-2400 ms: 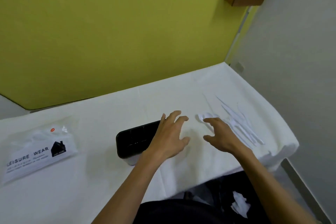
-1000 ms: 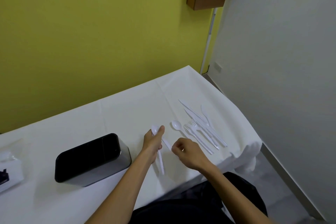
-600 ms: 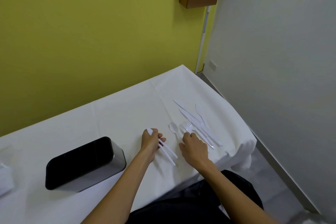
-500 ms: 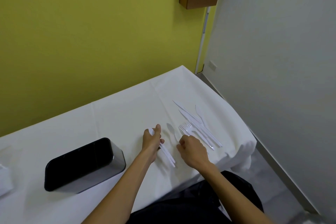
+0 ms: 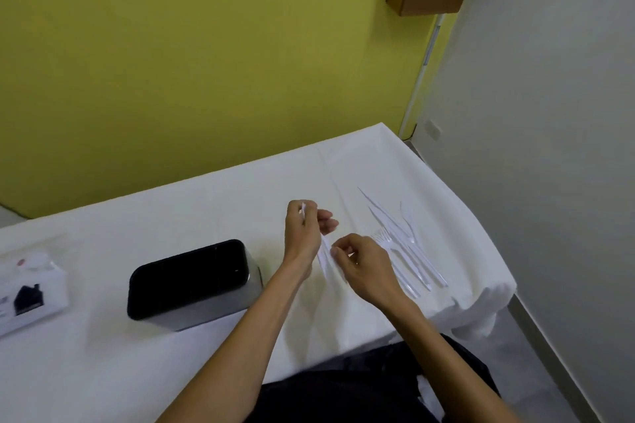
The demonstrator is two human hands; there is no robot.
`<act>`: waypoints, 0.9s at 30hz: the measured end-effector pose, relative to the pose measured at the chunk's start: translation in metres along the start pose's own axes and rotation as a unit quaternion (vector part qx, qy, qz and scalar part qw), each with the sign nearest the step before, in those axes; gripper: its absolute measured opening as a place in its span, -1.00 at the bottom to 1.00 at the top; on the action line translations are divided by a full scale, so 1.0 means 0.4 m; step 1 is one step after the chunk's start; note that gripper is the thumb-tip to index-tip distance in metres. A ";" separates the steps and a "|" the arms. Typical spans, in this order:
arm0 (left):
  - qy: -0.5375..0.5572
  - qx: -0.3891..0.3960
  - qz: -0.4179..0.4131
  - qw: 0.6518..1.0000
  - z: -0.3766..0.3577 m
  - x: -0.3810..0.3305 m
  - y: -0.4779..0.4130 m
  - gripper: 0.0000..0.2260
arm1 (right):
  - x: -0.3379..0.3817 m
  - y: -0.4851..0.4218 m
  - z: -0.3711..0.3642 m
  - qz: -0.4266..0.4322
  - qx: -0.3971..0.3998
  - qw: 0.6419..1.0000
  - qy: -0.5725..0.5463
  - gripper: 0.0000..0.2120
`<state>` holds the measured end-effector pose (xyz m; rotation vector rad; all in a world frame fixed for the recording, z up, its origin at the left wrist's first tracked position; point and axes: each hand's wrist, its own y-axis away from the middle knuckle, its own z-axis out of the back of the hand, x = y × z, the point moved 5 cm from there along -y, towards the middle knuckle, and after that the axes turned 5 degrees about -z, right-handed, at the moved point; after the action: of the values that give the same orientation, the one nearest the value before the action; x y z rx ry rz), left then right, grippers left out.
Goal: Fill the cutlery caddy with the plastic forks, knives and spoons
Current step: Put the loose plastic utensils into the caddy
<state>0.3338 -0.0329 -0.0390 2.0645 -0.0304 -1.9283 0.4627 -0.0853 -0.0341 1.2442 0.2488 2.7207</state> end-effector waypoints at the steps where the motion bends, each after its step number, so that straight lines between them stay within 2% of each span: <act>1: 0.023 -0.015 -0.021 0.999 0.024 -0.029 -0.002 -0.88 | 0.022 -0.008 -0.012 0.011 -0.002 1.000 -0.004 -0.92; 3: 0.035 -0.042 -0.063 0.997 0.054 -0.091 -0.003 -0.88 | 0.056 -0.013 -0.022 0.026 -0.004 1.000 -0.015 -0.92; 5: 0.056 -0.089 -0.094 0.990 0.149 -0.156 0.001 -0.76 | 0.138 -0.011 -0.072 0.068 0.005 0.997 -0.019 -0.89; 8: 0.095 -0.136 -0.130 0.978 0.272 -0.252 0.018 -0.65 | 0.239 0.006 -0.130 0.134 0.022 0.990 -0.022 -0.74; 10: 0.115 -0.185 -0.158 0.963 0.391 -0.304 0.042 -0.61 | 0.317 0.030 -0.210 0.194 0.065 0.979 0.024 -0.64; 13: 0.157 -0.252 -0.177 0.938 0.539 -0.328 0.070 -0.60 | 0.369 0.062 -0.327 0.257 0.078 0.954 0.131 -0.54; 15: 0.180 -0.297 -0.174 0.921 0.620 -0.316 0.084 -0.61 | 0.368 0.073 -0.389 0.282 0.050 0.933 0.218 -0.50; 17: 0.176 -0.332 -0.170 0.911 0.669 -0.288 0.091 -0.61 | 0.357 0.073 -0.408 0.295 0.013 0.919 0.260 -0.52; 22: 0.091 -0.396 -0.144 0.902 0.717 -0.177 0.093 -0.59 | 0.357 0.074 -0.409 0.302 -0.015 0.914 0.272 -0.55; 27: -0.112 -0.328 -0.169 0.923 0.685 -0.095 0.107 -0.66 | 0.360 0.077 -0.409 0.300 -0.019 0.914 0.271 -0.56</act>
<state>0.0712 -0.1233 -0.0032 1.4590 0.8521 -1.9765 0.2435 -0.1024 -0.0272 0.5764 -0.1738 3.5382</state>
